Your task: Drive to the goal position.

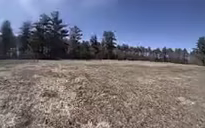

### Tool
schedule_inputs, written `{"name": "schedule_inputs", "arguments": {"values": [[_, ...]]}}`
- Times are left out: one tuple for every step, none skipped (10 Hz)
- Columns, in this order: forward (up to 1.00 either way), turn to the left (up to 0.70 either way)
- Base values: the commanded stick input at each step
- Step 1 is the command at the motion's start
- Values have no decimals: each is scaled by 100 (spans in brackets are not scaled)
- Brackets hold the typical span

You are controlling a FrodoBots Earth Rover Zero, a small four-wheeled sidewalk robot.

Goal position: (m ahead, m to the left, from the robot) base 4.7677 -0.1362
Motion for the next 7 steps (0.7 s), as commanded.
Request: {"name": "schedule_inputs", "arguments": {"values": [[70, 0], [70, 0], [70, 0], [70, 0], [70, 0], [70, 0], [70, 0]]}}
